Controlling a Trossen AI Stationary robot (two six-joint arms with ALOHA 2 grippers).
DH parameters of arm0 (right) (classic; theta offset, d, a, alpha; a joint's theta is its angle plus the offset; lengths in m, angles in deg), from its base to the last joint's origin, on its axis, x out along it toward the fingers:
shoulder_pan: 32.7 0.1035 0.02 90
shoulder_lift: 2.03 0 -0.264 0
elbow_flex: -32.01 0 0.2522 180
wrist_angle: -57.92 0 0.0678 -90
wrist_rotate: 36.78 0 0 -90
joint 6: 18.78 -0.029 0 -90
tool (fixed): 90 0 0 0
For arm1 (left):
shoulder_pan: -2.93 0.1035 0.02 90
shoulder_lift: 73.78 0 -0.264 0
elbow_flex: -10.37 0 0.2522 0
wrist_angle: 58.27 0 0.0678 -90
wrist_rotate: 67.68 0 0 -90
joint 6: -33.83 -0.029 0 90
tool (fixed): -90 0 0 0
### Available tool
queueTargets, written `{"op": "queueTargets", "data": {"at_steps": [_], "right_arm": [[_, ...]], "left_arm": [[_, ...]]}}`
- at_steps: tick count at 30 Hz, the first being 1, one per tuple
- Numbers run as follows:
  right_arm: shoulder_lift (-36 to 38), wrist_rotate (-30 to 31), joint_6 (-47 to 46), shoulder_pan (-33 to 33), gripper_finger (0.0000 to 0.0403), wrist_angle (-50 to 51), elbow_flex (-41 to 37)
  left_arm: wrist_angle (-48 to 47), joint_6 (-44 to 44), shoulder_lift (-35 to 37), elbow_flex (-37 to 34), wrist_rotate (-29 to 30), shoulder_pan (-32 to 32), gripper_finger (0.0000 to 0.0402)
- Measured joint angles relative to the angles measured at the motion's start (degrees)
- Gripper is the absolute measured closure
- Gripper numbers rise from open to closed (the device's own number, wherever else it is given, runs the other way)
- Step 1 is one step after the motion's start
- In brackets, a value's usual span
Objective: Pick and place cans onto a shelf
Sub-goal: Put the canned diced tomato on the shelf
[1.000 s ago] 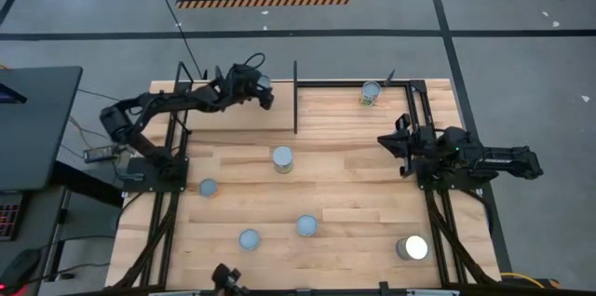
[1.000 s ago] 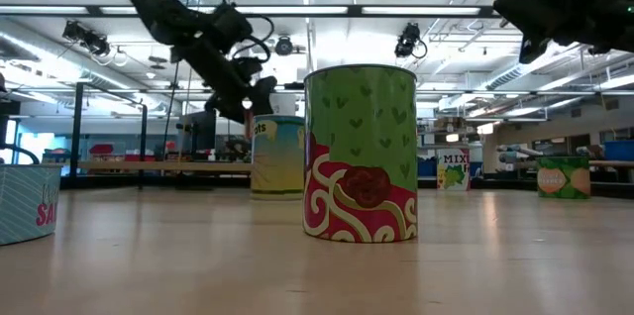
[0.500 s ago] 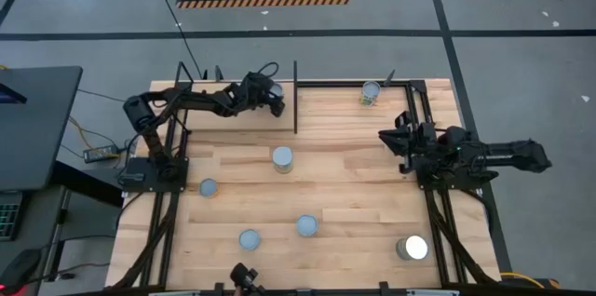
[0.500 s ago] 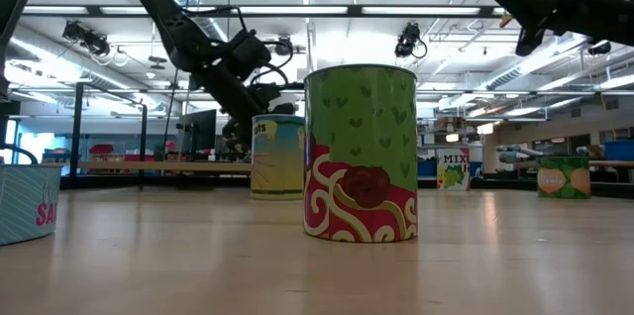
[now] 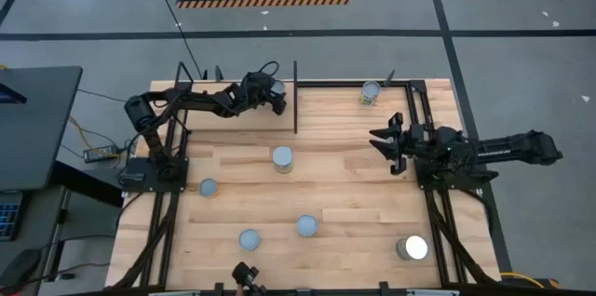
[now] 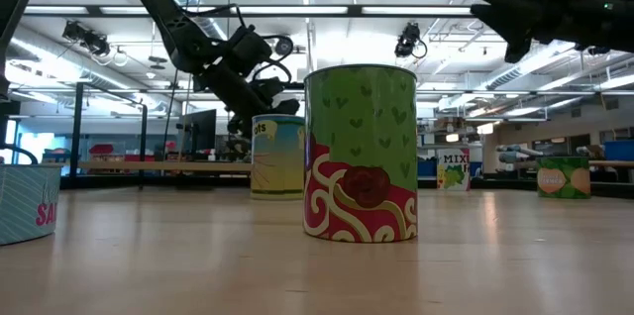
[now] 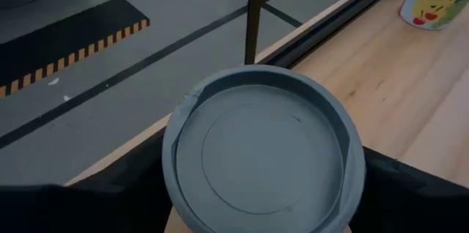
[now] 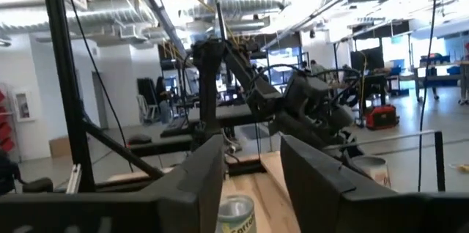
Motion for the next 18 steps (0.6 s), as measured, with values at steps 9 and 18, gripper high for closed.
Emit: {"op": "queueTargets", "data": {"at_steps": [9,18], "right_arm": [[-9.19,1.64,1.66,-0.02,0.0225,-0.41,5.36],[-16.61,3.68,2.91,-0.02,0.0222,-0.59,8.96]], "left_arm": [[1.49,0.02,0.01,0.0,-1.25,0.0,0.0084],[0.81,-2.65,0.01,0.0,-1.26,-0.21,0.0094]]}}
